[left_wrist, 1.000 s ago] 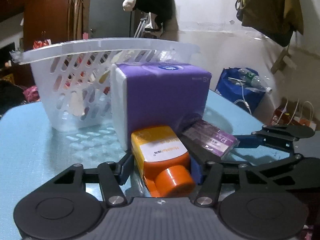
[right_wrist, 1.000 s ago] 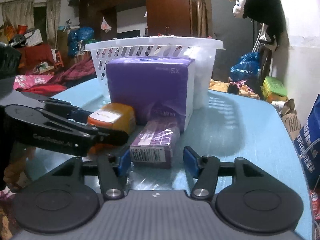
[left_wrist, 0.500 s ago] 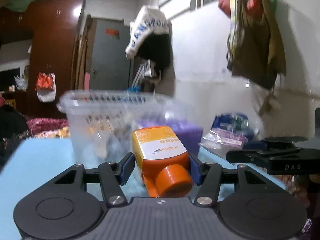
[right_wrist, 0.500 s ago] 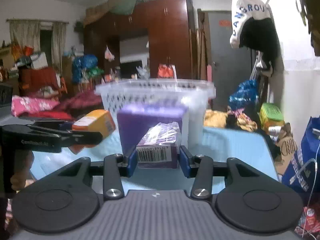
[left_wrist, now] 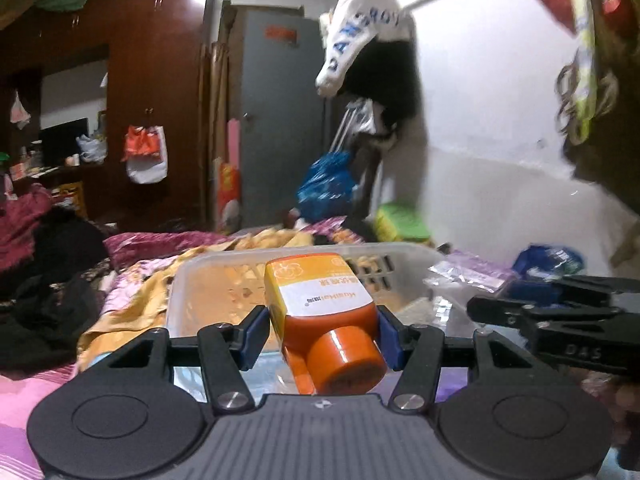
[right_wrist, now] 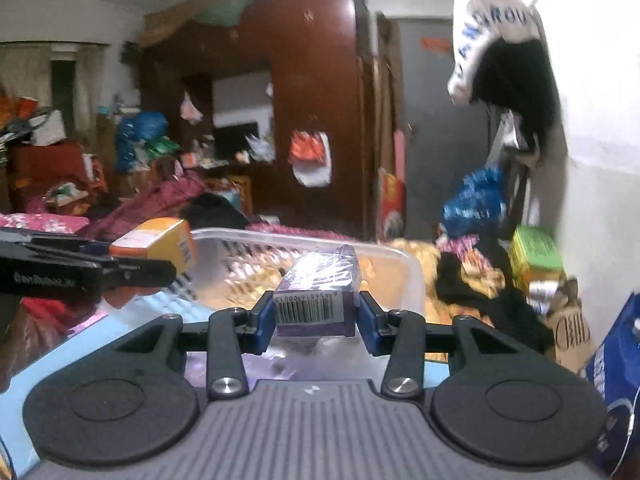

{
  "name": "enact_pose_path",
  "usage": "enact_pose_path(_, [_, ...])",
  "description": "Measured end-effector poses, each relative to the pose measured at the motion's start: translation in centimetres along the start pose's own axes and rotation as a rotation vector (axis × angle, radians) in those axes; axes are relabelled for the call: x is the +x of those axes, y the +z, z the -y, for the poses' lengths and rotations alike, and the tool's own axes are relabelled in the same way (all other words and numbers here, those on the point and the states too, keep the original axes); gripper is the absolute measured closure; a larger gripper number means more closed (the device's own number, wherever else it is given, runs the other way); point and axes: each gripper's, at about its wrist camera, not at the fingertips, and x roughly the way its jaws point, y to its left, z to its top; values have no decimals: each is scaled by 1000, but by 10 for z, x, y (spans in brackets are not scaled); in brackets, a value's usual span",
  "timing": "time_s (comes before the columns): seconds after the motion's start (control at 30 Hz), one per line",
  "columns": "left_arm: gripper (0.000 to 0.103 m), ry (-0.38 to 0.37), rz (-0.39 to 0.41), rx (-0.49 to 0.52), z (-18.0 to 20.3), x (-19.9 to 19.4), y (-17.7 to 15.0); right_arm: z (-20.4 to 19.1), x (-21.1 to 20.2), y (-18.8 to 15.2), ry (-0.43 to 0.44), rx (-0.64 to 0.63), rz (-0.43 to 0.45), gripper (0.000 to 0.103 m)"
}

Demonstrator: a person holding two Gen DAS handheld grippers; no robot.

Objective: Organize objects

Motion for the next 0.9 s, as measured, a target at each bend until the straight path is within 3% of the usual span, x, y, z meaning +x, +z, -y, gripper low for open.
enact_pose_path(0.17, [44, -2, -82, 8, -3, 26, 3, 6, 15, 0, -11, 19, -43, 57])
enact_pose_path(0.5, [44, 10, -87, -25, -23, 27, 4, -4, 20, 1, -33, -22, -63, 57])
enact_pose_path(0.73, [44, -22, -97, 4, -24, 33, 2, -12, 27, 1, -35, -46, -50, 57])
enact_pose_path(0.77, [38, -21, -78, 16, -22, 31, 1, -11, 28, 2, -33, -46, -50, 56])
enact_pose_path(0.8, [23, -10, -61, 28, -20, 27, 0, -11, 27, 2, -35, -42, -45, 53])
enact_pose_path(0.83, [18, 9, -32, 31, -20, 22, 0, -11, 25, 3, -42, -32, -22, 46])
enact_pose_path(0.87, [15, 16, -4, 29, -19, 16, 0, -9, 21, 4, -48, -21, 3, 25])
enact_pose_path(0.9, [15, 6, 18, 23, -20, 8, 1, -8, 15, 4, -58, -14, 34, 13])
